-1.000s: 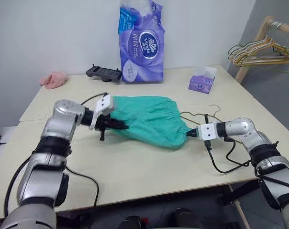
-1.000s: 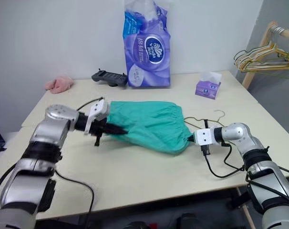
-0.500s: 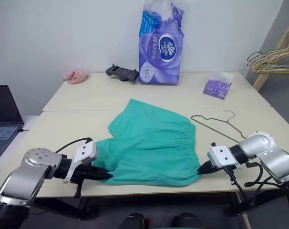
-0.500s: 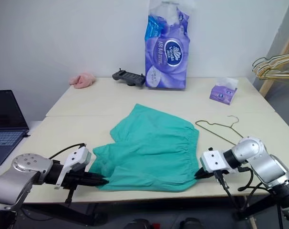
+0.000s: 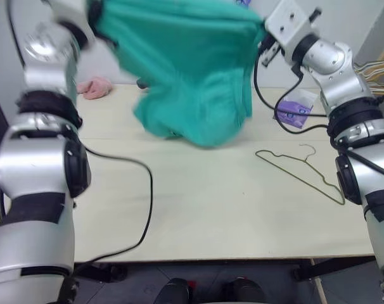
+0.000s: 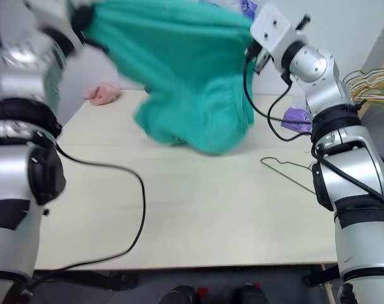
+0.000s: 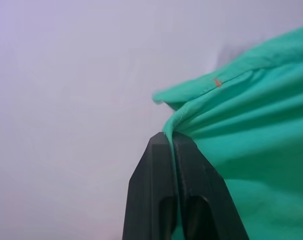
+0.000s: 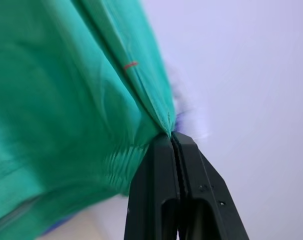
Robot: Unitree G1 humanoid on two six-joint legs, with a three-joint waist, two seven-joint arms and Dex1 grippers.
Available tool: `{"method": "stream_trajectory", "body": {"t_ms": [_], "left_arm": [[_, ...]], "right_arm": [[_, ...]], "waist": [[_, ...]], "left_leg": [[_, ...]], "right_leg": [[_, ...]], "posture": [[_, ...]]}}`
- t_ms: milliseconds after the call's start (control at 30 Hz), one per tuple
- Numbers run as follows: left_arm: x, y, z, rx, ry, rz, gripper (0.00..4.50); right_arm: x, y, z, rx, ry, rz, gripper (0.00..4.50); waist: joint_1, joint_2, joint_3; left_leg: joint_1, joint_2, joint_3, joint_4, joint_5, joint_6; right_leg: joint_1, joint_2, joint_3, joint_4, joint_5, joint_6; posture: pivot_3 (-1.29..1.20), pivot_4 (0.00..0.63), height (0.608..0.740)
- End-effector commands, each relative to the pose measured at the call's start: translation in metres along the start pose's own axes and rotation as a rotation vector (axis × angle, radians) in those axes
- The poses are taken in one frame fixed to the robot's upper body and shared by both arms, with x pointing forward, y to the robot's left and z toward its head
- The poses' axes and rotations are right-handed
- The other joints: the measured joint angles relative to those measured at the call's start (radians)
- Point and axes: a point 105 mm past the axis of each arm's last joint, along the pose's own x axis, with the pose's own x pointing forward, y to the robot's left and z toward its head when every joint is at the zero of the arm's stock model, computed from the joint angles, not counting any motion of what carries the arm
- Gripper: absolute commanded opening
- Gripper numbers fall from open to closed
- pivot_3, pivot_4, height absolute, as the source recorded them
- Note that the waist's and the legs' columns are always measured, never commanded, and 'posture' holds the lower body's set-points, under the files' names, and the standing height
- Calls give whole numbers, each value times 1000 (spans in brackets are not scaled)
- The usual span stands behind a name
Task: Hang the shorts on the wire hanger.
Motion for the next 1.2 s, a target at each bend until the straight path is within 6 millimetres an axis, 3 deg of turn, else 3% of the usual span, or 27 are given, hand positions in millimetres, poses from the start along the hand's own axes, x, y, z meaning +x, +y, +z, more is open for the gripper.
{"method": "stream_trajectory", "body": {"t_ms": [33, 100, 233, 400, 467, 567, 667, 733, 867, 967, 1067, 1100, 1200], "left_arm": [[-31, -18, -67, 3, 205, -280, 0], [-59, -37, -104, 36, 324, -496, 0], [-140, -50, -166, -41, 564, -814, 0], [-229, -57, -180, -109, 780, -1117, 0], [-251, -61, -177, -124, 835, -1168, 0], [-274, -66, -175, -117, 898, -1218, 0], [-299, -79, -175, -122, 948, -1295, 0], [-310, -86, -174, -124, 958, -1330, 0], [-321, -106, -173, -136, 948, -1372, 0], [-331, -116, -172, -152, 951, -1409, 0], [-340, -123, -169, -176, 964, -1450, 0], [-344, -124, -168, -190, 973, -1471, 203], [-354, -125, -165, -215, 1002, -1529, 837]], "right_arm": [[-18, 32, -29, 71, 8, 113, 33], [-24, 53, -29, 116, -31, 198, 33], [-43, 102, -31, 200, -82, 412, 33], [-79, 156, -36, 311, -82, 635, 33], [-97, 177, -34, 342, -80, 726, 33], [-144, 217, -24, 410, -64, 939, 33], [-219, 256, -18, 439, 5, 1224, 33], [-246, 264, -16, 447, 44, 1304, 33], [-261, 270, -21, 451, 127, 1284, 33], [-259, 269, -26, 442, 167, 1234, 33], [-255, 267, -27, 437, 182, 1203, 33], [-255, 266, -27, 436, 182, 1201, 8], [-257, 264, -22, 445, 177, 1223, 578]], "waist": [[-28, 4, -2], [-50, 5, -1], [-84, 7, 6], [-100, 8, 8], [-93, 10, 8], [-56, 17, 14], [-16, 19, 15], [4, 21, 17], [8, 19, 18], [6, 20, 19], [3, 20, 19], [2, 20, 19], [2, 19, 19]], "left_leg": [[1, -3, 0, 0, -3, 6], [2, -4, 2, 0, -5, 9], [3, -2, 2, 6, -3, 17], [6, 9, 4, 9, -3, 15], [15, 13, 4, 8, -4, 16], [36, 13, 4, 4, -5, 16], [39, 14, 0, 5, -5, 16], [40, 14, 0, 5, -5, 16], [41, 14, 1, 8, -5, 16], [52, 16, 1, 2, -5, 15], [53, 18, 1, 1, -6, 14], [53, 18, 2, 1, -6, 14], [53, 18, 2, 2, -6, 14]], "right_leg": [[1, -1, 1, -2, -1, 2], [11, -1, 3, -14, -6, 15], [11, 3, 5, -10, -4, 19], [5, 9, 4, 10, -6, 11], [11, 12, 5, 14, -6, 7], [29, 13, 4, 15, -12, 3], [34, 15, 1, 15, -18, 7], [36, 16, 1, 15, -18, 7], [37, 16, 1, 15, -18, 7], [48, 18, 1, 9, -18, 7], [50, 19, 1, 5, -18, 7], [50, 19, 1, 5, -18, 7], [50, 19, 2, 4, -18, 7]], "posture": [[116, 15, 740], [116, 16, 740], [116, 34, 740], [127, 41, 740], [131, 39, 740], [133, 38, 740], [131, 37, 740], [123, 36, 740], [107, 33, 740], [96, 31, 740], [84, 27, 740], [78, 25, 740], [70, 23, 740]]}}
